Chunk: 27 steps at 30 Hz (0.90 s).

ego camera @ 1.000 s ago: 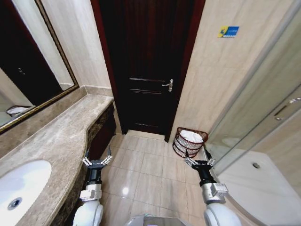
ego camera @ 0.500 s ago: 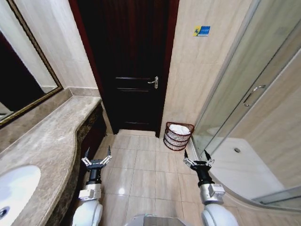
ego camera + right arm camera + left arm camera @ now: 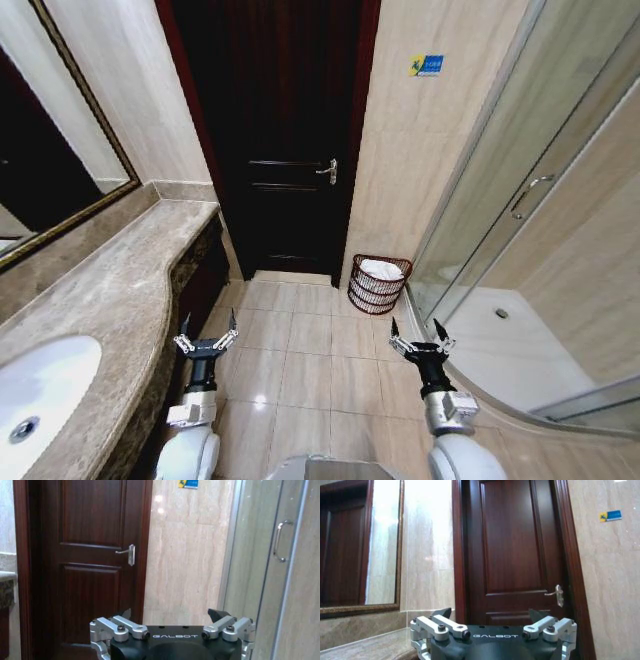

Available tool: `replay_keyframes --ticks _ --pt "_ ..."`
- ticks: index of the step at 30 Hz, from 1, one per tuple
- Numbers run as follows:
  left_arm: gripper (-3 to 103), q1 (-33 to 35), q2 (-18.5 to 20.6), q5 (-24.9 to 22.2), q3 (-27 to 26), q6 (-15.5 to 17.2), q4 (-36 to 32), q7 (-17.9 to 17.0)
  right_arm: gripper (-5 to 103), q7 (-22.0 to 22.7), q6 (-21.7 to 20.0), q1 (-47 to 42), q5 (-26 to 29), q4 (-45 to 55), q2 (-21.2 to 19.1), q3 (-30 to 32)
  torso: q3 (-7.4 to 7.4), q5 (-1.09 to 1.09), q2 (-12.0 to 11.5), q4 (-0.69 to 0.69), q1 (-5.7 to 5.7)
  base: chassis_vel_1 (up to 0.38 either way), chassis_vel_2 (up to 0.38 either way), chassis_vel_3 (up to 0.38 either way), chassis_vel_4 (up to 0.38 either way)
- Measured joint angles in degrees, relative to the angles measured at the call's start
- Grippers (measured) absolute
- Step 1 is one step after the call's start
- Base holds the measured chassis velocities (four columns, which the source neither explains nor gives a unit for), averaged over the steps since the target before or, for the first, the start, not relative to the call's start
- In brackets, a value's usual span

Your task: Discard the used towel into the hamper.

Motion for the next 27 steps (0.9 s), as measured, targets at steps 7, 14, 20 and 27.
replay_keyframes --ticks 7,14,20,27 --pt "100 0.88 0.04 0.81 0.94 3.57 -2.54 0.83 100 0.59 1.46 -1.88 0.26 1.17 0.77 0.02 0.00 0.00 0.00 0.00 0.00 0.084 -0.076 -0.070 0.078" --pt "100 0.96 -0.11 1.07 0.94 4.50 -3.31 0.72 100 1.00 4.01 -3.55 0.36 0.58 0.06 0.48 0.00 0.00 0.00 0.00 0.00 0.076 -0.067 -0.075 0.068" --pt "100 1.13 0.56 -0.20 1.10 6.39 -4.27 1.69 100 1.03 5.10 -3.95 0.30 0.45 -0.09 1.01 0.00 0.00 0.00 0.00 0.00 0.054 -0.052 -0.057 0.069" --pt "100 1.49 2.39 -2.51 1.04 14.75 -8.17 3.63 100 0.20 5.57 -3.05 1.64 0.47 -0.18 4.81 0.00 0.01 0.00 0.00 0.00 0.000 0.000 0.000 0.000"
